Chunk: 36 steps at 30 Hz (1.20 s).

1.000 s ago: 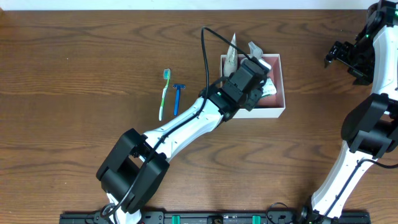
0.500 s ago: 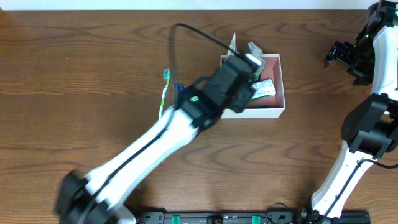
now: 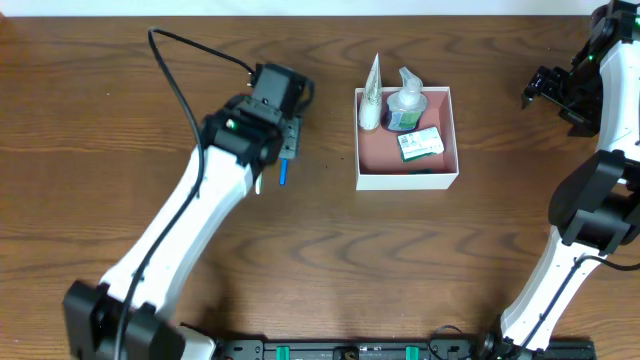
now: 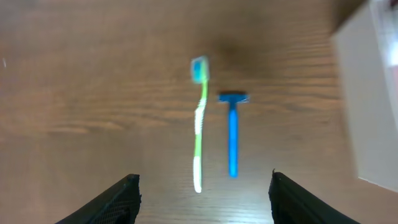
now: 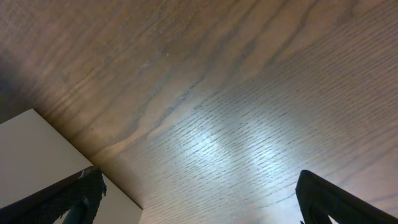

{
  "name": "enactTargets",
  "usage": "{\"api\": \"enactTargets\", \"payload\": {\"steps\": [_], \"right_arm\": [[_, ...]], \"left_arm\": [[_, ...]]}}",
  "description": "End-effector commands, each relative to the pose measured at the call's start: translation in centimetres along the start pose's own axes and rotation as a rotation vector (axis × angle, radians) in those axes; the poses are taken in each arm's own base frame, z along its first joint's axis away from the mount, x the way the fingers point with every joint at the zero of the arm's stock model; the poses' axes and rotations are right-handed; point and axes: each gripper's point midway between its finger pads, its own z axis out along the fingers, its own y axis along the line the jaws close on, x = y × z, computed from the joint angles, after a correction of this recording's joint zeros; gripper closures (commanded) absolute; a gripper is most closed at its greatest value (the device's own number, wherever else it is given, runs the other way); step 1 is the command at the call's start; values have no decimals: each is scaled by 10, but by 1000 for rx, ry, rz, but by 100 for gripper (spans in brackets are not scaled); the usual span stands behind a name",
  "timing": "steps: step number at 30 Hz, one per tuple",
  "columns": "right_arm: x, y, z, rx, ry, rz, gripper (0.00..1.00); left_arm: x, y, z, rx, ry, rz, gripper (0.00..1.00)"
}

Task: Pack container
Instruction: 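Open the left gripper and move it back to the blue razor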

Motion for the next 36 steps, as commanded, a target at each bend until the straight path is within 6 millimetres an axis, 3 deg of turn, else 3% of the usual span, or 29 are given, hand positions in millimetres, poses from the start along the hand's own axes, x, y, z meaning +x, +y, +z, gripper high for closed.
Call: {"api": "enactTargets", "payload": {"steps": [1,7,13,27,36], "right_arm": [[0,0,-6,-8,-11,14,1],[0,0,-6,-8,-11,14,1],[0,0,-6,-8,-11,14,1],[0,0,-6,-8,-11,15,1],[0,0,-6,-8,-11,16,1]], "left_arm": [[16,0,37,28,112,-51,33],[46,-24,87,110,278,-49,33],[67,-37,115,140,369,-47,33],[83,-42,145,127,417,-38,33],[82,-43,148,129,410,-40,34]]}}
